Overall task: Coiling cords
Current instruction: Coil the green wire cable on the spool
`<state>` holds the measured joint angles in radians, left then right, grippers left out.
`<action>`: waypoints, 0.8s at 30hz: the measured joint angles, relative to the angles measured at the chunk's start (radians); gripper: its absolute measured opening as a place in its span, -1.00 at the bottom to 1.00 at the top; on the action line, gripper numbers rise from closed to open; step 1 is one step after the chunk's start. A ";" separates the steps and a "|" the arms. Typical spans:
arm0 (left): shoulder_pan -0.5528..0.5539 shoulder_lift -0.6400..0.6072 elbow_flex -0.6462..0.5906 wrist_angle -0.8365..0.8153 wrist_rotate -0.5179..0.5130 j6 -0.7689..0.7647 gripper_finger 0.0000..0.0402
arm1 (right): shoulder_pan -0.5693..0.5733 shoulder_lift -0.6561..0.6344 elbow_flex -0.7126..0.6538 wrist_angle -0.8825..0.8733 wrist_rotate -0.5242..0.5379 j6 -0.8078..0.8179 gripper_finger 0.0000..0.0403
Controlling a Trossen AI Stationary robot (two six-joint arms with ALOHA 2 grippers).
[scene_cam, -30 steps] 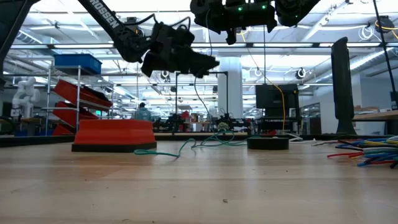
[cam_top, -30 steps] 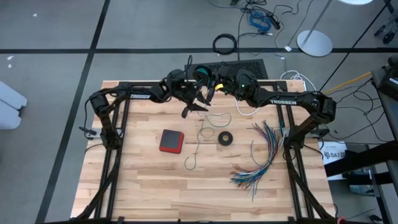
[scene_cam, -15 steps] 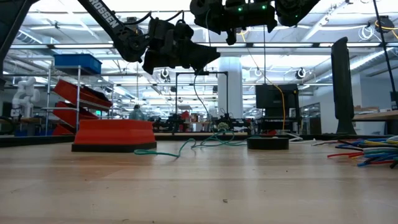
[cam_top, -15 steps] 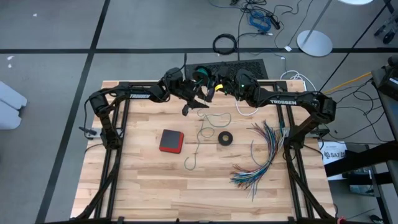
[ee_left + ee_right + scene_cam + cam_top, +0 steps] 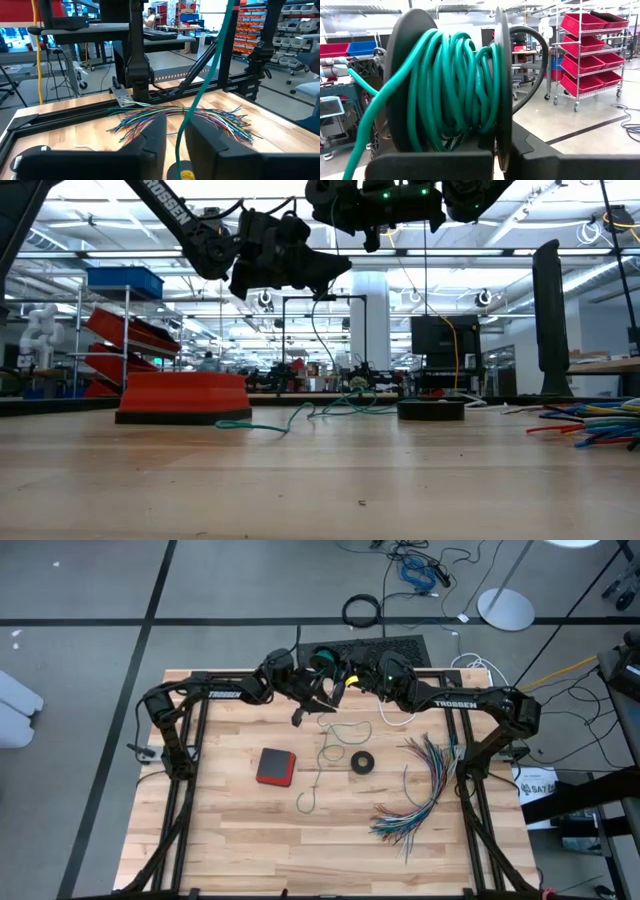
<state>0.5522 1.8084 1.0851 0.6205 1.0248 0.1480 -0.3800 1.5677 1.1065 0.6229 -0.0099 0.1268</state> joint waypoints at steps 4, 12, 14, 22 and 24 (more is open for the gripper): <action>0.007 0.000 0.000 -0.001 0.019 0.015 -0.82 | 0.000 0.000 0.000 -0.005 0.000 -0.004 -1.00; -0.006 0.000 0.000 -0.002 -0.025 0.024 -0.97 | 0.000 0.000 0.000 -0.007 0.000 -0.008 -1.00; -0.011 0.000 0.000 -0.005 -0.058 0.024 -0.97 | 0.000 0.000 0.000 -0.007 0.000 -0.008 -1.00; -0.001 0.000 0.000 -0.090 -0.223 0.034 -0.98 | 0.000 0.000 0.000 -0.007 0.000 -0.008 -1.00; 0.008 0.000 0.000 -0.111 -0.237 0.035 -0.98 | 0.000 0.000 0.000 -0.009 0.000 -0.010 -1.00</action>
<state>0.5598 1.8084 1.0851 0.5093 0.7877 0.1829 -0.3801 1.5677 1.1063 0.6144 -0.0100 0.1173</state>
